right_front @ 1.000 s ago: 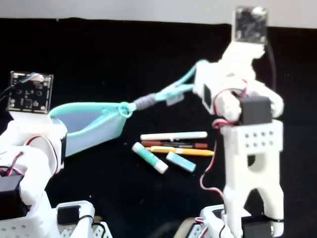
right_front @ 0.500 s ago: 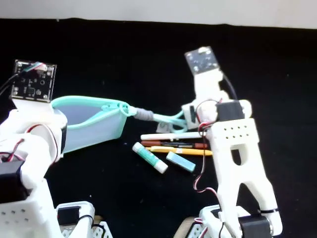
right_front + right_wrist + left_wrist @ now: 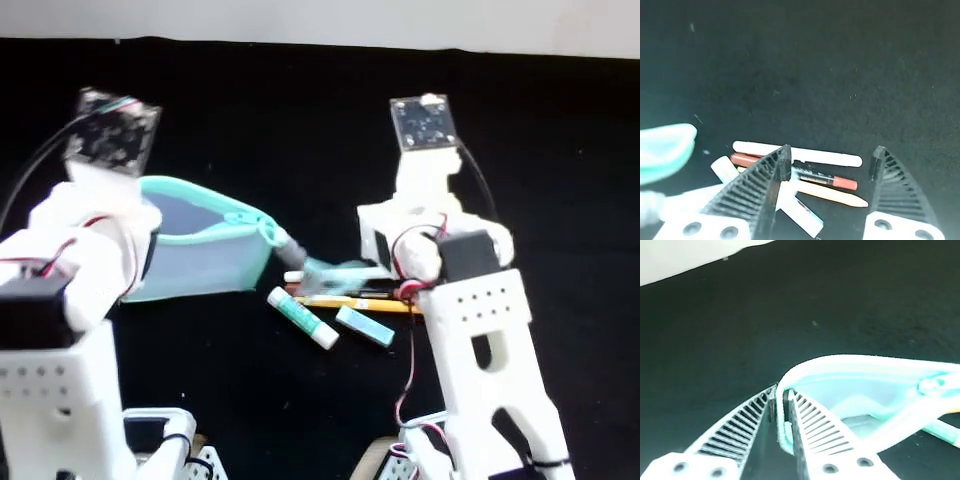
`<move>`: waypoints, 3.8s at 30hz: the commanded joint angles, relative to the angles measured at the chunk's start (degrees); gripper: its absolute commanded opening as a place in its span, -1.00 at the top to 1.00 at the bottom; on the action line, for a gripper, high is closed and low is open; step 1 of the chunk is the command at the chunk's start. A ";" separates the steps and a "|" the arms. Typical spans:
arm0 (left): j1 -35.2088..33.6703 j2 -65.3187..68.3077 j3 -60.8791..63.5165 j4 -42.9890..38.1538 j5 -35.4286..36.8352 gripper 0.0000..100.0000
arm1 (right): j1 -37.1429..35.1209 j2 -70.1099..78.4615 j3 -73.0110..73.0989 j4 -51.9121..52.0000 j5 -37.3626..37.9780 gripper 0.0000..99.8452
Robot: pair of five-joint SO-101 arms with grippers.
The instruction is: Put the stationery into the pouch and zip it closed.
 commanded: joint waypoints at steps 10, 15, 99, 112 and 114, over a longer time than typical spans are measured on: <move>4.70 7.34 -18.51 0.26 7.56 0.99 | 2.77 -4.62 -1.71 0.48 2.20 0.30; 6.99 7.52 -22.11 0.88 8.88 0.99 | 7.52 -4.62 -0.48 0.57 3.16 0.31; -1.19 7.25 -4.97 -5.71 10.81 0.99 | -3.21 -16.48 5.23 3.74 7.65 0.99; -1.19 7.52 -4.88 -5.54 10.81 0.99 | -6.90 -15.87 -13.76 -13.58 -9.67 0.99; -1.19 7.52 -4.88 -5.19 10.81 0.99 | -9.80 -15.87 -13.23 -17.45 -10.73 0.99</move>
